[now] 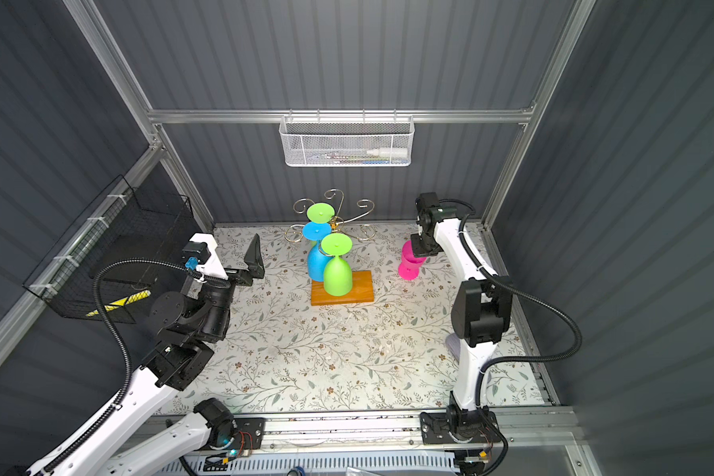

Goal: Take the wine glass off the wine glass rack
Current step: 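Open the right gripper and release the magenta glass upright on the table, then reach the right gripper to the green glass foot on the rack and close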

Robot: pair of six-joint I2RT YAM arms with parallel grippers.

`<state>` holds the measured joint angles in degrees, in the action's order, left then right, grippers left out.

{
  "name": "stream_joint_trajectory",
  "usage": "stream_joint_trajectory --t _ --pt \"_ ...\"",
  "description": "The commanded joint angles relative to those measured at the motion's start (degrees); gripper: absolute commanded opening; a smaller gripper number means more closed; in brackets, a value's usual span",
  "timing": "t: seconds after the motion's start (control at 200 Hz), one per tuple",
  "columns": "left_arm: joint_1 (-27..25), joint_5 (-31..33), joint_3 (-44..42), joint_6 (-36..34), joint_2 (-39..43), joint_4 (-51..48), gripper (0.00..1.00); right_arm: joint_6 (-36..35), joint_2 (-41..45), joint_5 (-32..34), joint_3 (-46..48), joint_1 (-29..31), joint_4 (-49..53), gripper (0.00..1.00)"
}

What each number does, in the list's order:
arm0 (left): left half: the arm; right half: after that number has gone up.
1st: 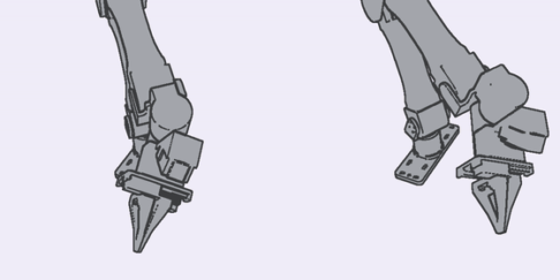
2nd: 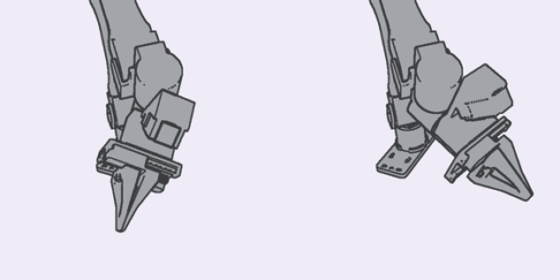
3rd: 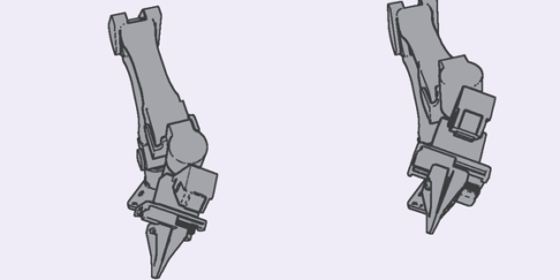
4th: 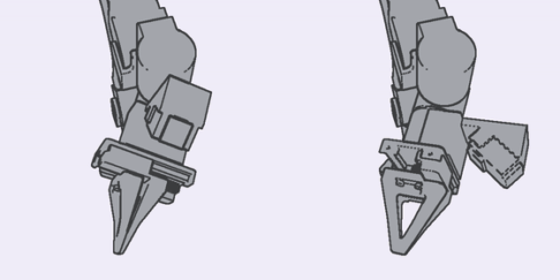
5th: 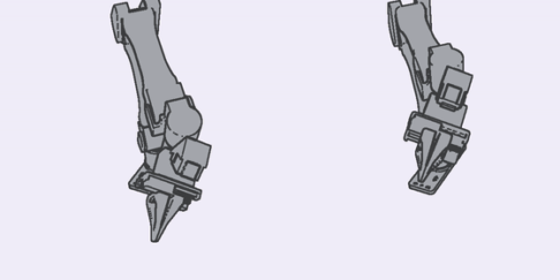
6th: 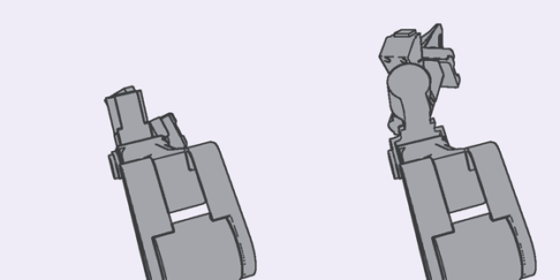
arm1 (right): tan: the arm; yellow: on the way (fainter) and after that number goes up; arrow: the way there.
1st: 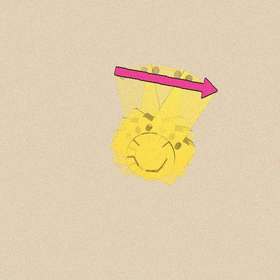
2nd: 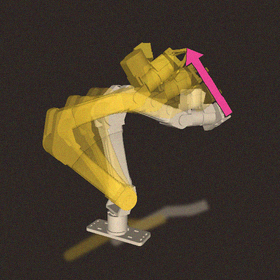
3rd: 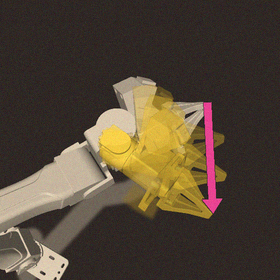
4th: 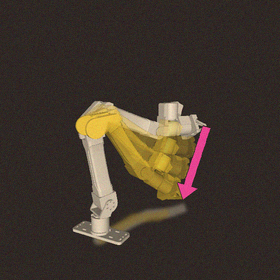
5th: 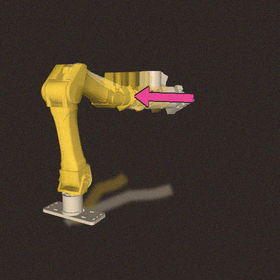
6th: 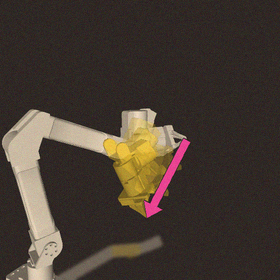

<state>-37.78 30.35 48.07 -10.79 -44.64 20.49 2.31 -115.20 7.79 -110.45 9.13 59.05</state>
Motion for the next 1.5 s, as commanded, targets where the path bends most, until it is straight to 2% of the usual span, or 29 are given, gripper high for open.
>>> stream_joint_trajectory --t 0.0,0.32,0.42,0.61,0.69,0.825,0.93,1.065,1.246,1.491 --pt "0.1 1.3 -0.4 -0.2 -0.1 0.3 0.99 -0.4 0.1 -1.6 -2.2 -0.1 1.3 0.12" --pt "0.1 1.8 -0.6 -0.7 -0.4 1.0 0.99 1.2 4.8 -5.5 -2.2 -1.7 -0.6 0.34" --pt "0.1 2.1 -0.7 -0.6 -0.7 1.4 0.99 2.8 9.7 -8.3 0.1 -2.4 -3.4 0.36" --pt "0.1 2.7 -1.0 -0.4 -1.1 1.8 0.99 12.0 27.7 -25.0 13.6 -3.8 -16.3 0.38" --pt "0.1 3.0 -1.3 -0.3 -1.2 2.3 0.99 19.2 36.4 -34.7 22.8 -3.8 -24.9 0.39" --pt "0.1 3.5 -1.7 -0.1 -1.3 2.8 0.99 34.3 47.7 -44.1 37.1 -3.0 -40.4 0.4" --pt "0.2 3.5 -1.7 0.2 -1.6 3.1 0.99 39.0 52.8 -42.2 41.6 1.1 -44.1 0.4" --pt "0.2 3.4 -1.9 0.6 -1.7 3.0 0.99 44.0 54.3 -39.2 44.0 7.2 -48.3 0.41" --pt "0.2 3.4 -2.4 1.0 -0.7 2.9 0.99 47.4 51.5 -36.3 44.6 13.8 -53.3 0.41" --pt "0.2 3.8 -2.6 0.7 0.7 2.1 0.99 49.8 45.8 -34.7 43.5 18.2 -57.2 0.41"
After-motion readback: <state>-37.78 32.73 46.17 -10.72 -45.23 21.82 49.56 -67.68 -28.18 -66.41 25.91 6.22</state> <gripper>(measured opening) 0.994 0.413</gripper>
